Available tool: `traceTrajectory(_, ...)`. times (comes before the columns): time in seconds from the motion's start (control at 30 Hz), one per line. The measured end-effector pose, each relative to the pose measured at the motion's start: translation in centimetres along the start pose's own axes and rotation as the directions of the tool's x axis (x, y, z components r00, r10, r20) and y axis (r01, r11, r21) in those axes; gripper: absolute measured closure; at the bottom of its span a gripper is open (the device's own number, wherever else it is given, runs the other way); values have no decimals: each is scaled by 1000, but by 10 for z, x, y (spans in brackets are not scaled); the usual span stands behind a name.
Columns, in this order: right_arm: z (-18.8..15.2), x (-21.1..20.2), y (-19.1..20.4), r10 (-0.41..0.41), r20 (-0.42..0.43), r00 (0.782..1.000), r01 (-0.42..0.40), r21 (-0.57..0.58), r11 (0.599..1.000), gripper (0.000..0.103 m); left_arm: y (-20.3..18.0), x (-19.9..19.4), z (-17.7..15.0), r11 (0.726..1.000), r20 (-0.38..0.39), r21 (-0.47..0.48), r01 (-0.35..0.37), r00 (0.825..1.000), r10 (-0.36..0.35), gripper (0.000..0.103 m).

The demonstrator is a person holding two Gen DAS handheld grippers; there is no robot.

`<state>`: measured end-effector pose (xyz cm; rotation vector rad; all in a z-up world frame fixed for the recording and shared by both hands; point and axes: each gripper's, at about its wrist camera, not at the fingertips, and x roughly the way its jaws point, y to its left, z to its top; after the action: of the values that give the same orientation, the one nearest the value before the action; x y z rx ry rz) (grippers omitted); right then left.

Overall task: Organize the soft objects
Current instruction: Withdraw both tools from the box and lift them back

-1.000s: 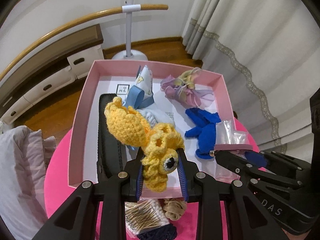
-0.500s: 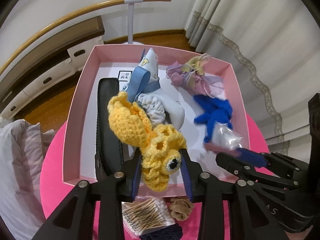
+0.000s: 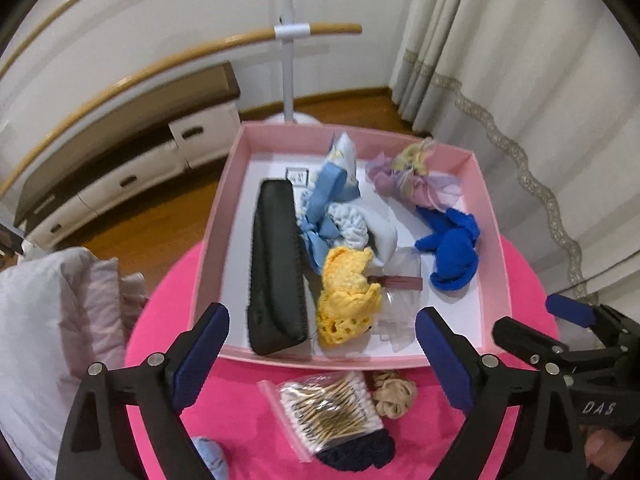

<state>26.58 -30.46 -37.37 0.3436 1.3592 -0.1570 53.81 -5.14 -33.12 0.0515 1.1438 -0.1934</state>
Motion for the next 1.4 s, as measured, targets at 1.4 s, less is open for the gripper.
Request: traceTrajectory(1.4,-175,-382,106,-21,702,712,76,-48,996,0,-8,-412,-244,990,539,-126,-62,833,121,0)
